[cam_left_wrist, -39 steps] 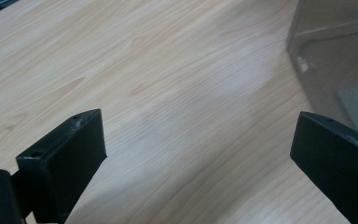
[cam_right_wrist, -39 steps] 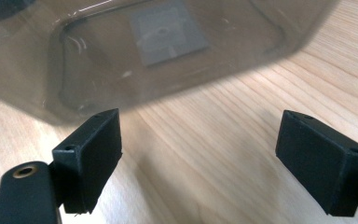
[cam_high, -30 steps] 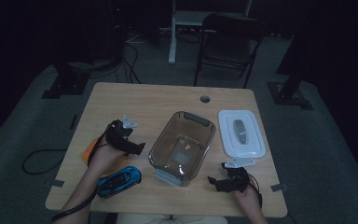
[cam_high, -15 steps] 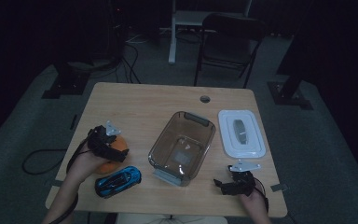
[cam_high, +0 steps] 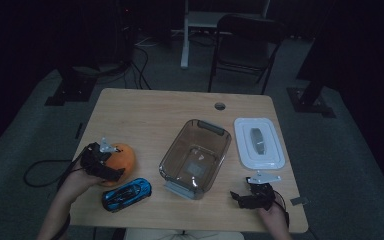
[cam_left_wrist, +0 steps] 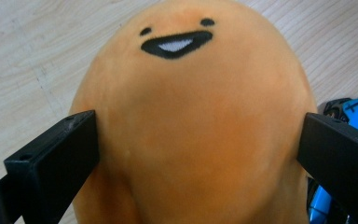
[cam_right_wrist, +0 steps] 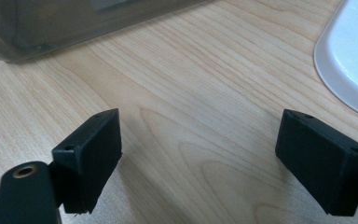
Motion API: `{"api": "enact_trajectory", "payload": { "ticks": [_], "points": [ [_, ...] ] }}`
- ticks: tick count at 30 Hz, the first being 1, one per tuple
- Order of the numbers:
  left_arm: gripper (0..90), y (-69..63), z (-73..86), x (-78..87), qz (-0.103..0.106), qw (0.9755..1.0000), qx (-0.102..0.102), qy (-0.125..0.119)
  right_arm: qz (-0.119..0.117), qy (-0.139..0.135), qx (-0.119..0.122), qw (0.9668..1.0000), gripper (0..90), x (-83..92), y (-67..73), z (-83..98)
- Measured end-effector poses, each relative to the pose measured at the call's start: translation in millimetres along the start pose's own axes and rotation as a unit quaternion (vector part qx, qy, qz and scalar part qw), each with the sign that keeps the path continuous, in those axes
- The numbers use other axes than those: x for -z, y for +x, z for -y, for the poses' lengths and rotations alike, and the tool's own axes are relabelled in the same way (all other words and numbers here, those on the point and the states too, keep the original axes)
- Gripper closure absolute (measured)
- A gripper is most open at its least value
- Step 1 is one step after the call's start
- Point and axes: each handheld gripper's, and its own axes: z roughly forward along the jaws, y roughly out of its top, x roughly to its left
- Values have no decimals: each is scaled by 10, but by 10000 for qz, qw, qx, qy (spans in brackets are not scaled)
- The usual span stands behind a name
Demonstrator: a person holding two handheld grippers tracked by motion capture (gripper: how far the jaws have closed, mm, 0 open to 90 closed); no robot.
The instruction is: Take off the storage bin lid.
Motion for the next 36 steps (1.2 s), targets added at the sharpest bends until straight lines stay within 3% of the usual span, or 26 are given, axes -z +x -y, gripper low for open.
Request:
{"api": "enact_trajectory", "payload": {
  "ticks": [3, 10, 17, 19, 22, 24, 28, 29, 30, 36],
  "points": [
    [4, 22, 34, -21, 67, 10000, 25, -39, 10, 6, -2, 10000, 139, 0, 2, -1],
    [3, 57, 189, -104, 202, 9988, 72, -432, 67, 17, 25, 10000, 139, -6, 16, -2],
    [3, 40, 217, -124, 178, 9990, -37, -419, 71, 9, 4, 10000, 140, -8, 14, -4],
    [6, 55, 209, -133, 188, 9990, 82, -393, 71, 8, 0, 10000, 139, -8, 12, -5],
    [80, 88, 199, -121, 211, 9988, 273, -362, 70, 7, -2, 10000, 140, -8, 11, -5],
    [182, 106, 188, -104, 207, 9985, 372, -341, 65, 6, -15, 10000, 140, -7, 10, -5],
    [370, 105, 179, -79, 209, 9985, 375, -348, 63, 5, -22, 10000, 139, -8, 9, -6],
    [370, 84, 170, -56, 182, 9988, 317, -335, 61, 4, -27, 10000, 140, -8, 8, -6],
    [449, 74, 167, -47, 170, 9989, 295, -337, 60, 2, -28, 10000, 140, -8, 7, -6],
    [593, 62, 163, -4, 157, 9988, 249, -384, 88, 7, -4, 10000, 140, -11, 14, -7]
  ]
}}
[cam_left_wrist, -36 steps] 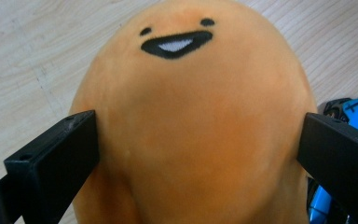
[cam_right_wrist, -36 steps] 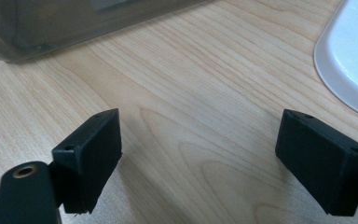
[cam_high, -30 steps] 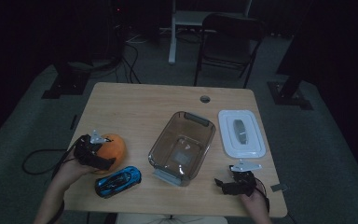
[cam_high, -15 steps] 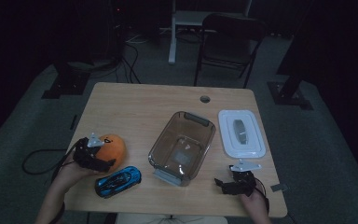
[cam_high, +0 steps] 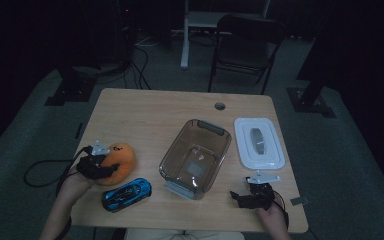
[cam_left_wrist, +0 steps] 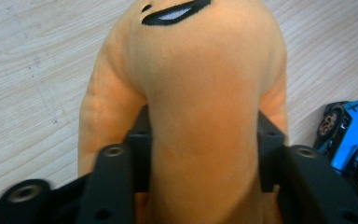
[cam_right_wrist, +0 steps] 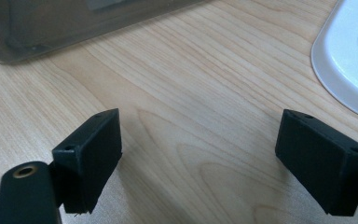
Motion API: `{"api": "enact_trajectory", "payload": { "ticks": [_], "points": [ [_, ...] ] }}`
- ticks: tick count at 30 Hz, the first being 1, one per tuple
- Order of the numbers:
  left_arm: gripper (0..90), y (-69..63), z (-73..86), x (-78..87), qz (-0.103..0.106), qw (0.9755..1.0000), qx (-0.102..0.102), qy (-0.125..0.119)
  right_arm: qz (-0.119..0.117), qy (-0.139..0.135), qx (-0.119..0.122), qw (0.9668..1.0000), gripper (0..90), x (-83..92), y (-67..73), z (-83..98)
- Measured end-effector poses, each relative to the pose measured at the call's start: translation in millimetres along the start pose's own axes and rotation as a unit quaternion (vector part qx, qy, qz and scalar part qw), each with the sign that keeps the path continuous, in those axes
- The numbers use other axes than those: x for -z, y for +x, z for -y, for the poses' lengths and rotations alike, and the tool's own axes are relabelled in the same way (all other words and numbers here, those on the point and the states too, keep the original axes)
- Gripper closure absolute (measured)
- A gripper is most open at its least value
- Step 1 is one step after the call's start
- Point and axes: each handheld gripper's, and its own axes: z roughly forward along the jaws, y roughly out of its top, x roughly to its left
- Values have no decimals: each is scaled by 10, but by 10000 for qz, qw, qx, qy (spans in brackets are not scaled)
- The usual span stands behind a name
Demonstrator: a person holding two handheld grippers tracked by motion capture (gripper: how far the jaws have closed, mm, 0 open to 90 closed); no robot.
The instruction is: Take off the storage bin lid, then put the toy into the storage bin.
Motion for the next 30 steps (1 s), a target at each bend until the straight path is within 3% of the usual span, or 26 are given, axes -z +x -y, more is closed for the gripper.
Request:
{"api": "enact_trajectory", "payload": {
  "ticks": [4, 8, 16, 30],
  "points": [
    [627, 10, 0, 20, 68, 10000, -48, 20, -27, -2, -36, 10000, 140, 4, -9, 0],
    [629, 23, -35, 77, 99, 9999, 96, -41, -20, -5, -33, 10000, 140, 2, -5, -1],
    [630, 73, -167, 170, 128, 9996, 181, -169, -30, -4, -46, 10000, 140, 4, -8, 0],
    [632, -33, -551, 367, 275, 9986, -153, -434, -58, -16, -76, 10000, 140, 6, -17, 1]
  ]
}}
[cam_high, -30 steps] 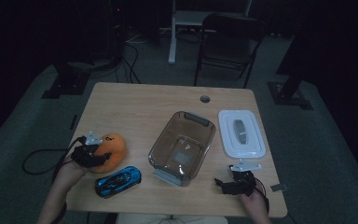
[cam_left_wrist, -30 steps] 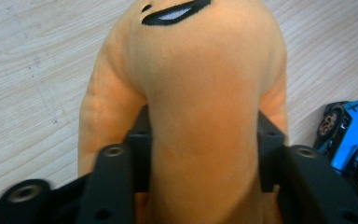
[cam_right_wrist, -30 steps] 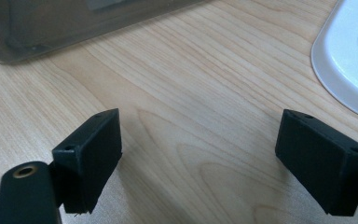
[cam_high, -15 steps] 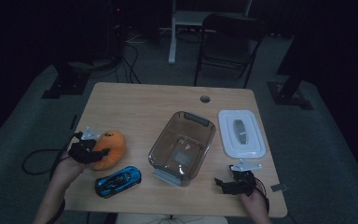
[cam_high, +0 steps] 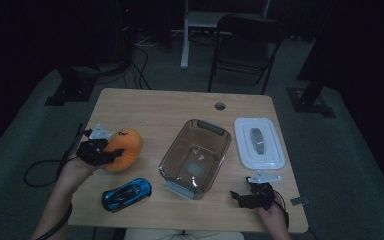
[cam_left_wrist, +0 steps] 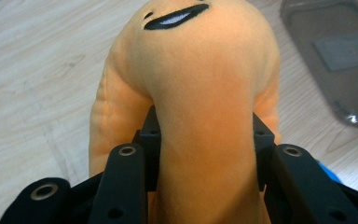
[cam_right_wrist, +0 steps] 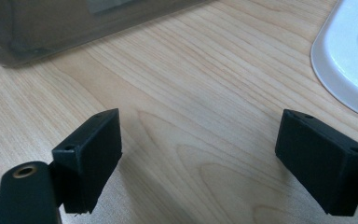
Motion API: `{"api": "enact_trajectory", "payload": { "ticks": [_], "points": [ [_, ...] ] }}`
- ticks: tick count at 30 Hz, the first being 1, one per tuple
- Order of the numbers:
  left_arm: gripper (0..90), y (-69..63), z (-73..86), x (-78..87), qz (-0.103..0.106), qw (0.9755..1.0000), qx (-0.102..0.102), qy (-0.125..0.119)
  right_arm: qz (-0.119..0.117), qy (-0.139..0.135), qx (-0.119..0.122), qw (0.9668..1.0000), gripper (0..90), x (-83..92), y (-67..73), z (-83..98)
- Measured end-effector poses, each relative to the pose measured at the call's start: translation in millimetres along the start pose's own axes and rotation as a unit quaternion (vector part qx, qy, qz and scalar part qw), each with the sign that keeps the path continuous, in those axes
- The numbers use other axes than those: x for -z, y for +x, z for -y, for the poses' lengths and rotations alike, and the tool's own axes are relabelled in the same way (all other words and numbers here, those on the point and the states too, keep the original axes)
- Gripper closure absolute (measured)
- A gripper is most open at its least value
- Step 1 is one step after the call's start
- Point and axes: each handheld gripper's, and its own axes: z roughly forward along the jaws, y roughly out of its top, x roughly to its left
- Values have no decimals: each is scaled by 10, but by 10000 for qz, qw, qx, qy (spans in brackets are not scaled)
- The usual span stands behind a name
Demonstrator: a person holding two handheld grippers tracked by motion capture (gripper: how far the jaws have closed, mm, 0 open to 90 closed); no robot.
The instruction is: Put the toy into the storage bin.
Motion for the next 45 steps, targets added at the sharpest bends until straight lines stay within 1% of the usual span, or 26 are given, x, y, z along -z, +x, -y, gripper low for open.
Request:
{"api": "enact_trajectory", "payload": {
  "ticks": [3, 4, 5, 8, 10, 12, 14, 17, 18, 20, 23, 25, 28, 29, 30, 31, 33, 35, 37, 38, 39, 41, 42, 44, 45],
  "points": [
    [632, -32, -107, 9, 39, 10000, -85, -24, 30, 12, 36, 10000, 140, -3, 7, -1],
    [632, -32, -107, 9, 39, 10000, -85, -24, 30, 12, 36, 10000, 140, -3, 7, -1],
    [632, -50, -170, 18, 68, 9998, -165, -21, 42, 9, 50, 10000, 140, -5, 11, -1],
    [632, -84, -278, 29, 104, 9996, -266, -62, 78, 25, 78, 9999, 140, -8, 23, -2],
    [631, -111, -347, 34, 106, 9994, -304, -98, 136, 47, 142, 9998, 140, -14, 37, -4],
    [631, -130, -409, 43, 154, 9992, -350, -117, 201, 73, 215, 9995, 139, -21, 56, -5],
    [630, -143, -466, 50, 239, 9989, -348, -190, 196, 73, 202, 9996, 139, -21, 55, -6],
    [630, -173, -536, 62, 240, 9987, -410, -201, 199, 74, 207, 9996, 139, -21, 56, -6],
    [630, -189, -564, 66, 234, 9985, -464, -190, 199, 74, 206, 9996, 139, -21, 56, -6],
    [630, -212, -628, 70, 221, 9983, -484, -231, 198, 74, 208, 9996, 139, -21, 56, -6],
    [629, -252, -744, 71, 273, 9976, -590, -219, 201, 67, 219, 9995, 139, -21, 54, -6],
    [629, -287, -823, 65, 376, 9969, -645, -247, 199, 72, 213, 9995, 139, -21, 55, -6],
    [630, -348, -937, 51, 444, 9958, -755, -280, 198, 70, 208, 9996, 139, -21, 55, -6],
    [629, -378, -973, 44, 439, 9955, -789, -283, 198, 68, 206, 9996, 139, -21, 55, -5],
    [629, -402, -1009, 40, 433, 9949, -866, -282, 197, 69, 207, 9996, 139, -21, 55, -6],
    [629, -425, -1048, 33, 476, 9944, -907, -272, 197, 66, 202, 9996, 139, -21, 55, -6],
    [629, -473, -1125, 20, 442, 9938, -976, -294, 198, 68, 203, 9996, 140, -21, 55, -5],
    [629, -526, -1196, 12, 476, 9929, -1042, -331, 195, 68, 198, 9996, 139, -21, 56, -6],
    [629, -579, -1261, 17, 504, 9913, -1161, -364, 192, 69, 194, 9996, 140, -20, 57, -6],
    [629, -615, -1295, 14, 567, 9909, -1142, -441, 194, 67, 200, 9996, 139, -21, 56, -6],
    [629, -642, -1323, 11, 600, 9903, -1171, -443, 195, 67, 199, 9996, 139, -21, 57, -6],
    [628, -700, -1372, -5, 634, 9885, -1301, -440, 195, 67, 197, 9996, 140, -21, 57, -6],
    [628, -721, -1389, -13, 647, 9883, -1307, -456, 195, 67, 197, 9996, 140, -21, 57, -6],
    [628, -780, -1443, -47, 729, 9867, -1373, -464, 195, 66, 198, 9996, 140, -21, 57, -5],
    [627, -803, -1460, -61, 739, 9865, -1385, -470, 196, 65, 198, 9996, 140, -21, 57, -5]
  ]
}}
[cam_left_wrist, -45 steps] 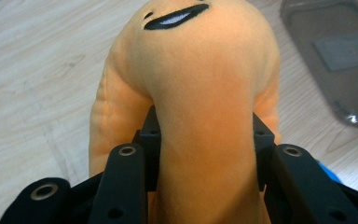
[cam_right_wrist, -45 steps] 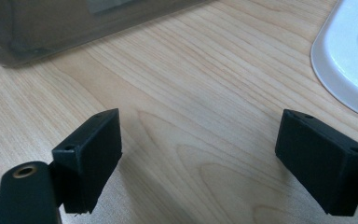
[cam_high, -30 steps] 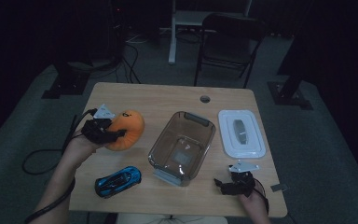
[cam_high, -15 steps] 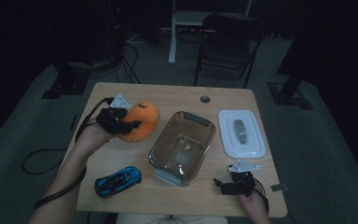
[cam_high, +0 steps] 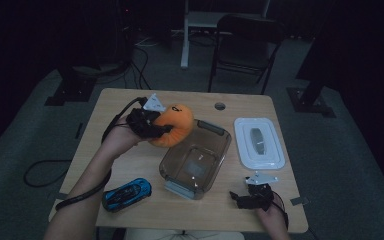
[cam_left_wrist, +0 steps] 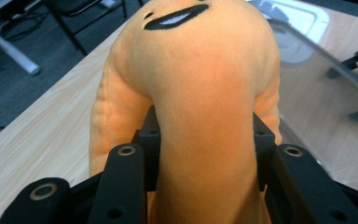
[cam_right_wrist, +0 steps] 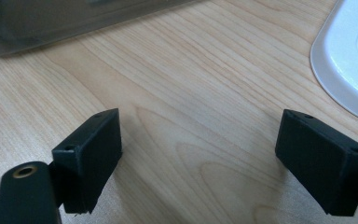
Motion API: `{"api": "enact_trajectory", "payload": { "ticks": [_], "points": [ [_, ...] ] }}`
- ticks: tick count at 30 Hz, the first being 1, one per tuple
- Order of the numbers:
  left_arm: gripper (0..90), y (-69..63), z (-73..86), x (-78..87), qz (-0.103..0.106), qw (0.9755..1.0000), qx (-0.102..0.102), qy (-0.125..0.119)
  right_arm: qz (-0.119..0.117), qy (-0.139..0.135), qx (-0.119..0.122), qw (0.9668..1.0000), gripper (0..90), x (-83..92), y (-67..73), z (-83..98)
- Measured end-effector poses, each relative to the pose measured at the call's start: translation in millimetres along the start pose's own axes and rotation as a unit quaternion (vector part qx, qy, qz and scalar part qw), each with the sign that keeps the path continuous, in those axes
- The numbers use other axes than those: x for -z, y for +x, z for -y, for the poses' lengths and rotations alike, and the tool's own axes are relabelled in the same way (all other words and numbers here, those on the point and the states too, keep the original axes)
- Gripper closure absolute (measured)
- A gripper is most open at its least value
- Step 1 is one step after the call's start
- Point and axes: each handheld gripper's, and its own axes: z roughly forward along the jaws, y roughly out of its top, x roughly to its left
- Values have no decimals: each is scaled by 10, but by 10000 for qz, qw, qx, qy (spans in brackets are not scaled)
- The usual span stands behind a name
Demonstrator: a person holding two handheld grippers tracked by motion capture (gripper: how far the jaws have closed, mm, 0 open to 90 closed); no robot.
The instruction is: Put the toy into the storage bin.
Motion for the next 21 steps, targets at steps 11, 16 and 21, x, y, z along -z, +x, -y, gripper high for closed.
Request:
{"api": "enact_trajectory", "payload": {
  "ticks": [11, 16, 21],
  "points": [
    [624, -206, -288, -281, 346, 9987, -363, 53, 1, 0, 5, 10000, 140, 1, -1, 0],
    [624, -262, -351, -407, 457, 9980, -424, 143, 1, 0, 5, 10000, 140, 1, -1, 0],
    [621, -343, -335, -583, 491, 9968, -487, 404, 0, -3, 3, 10000, 140, 0, 0, 0]
  ]
}}
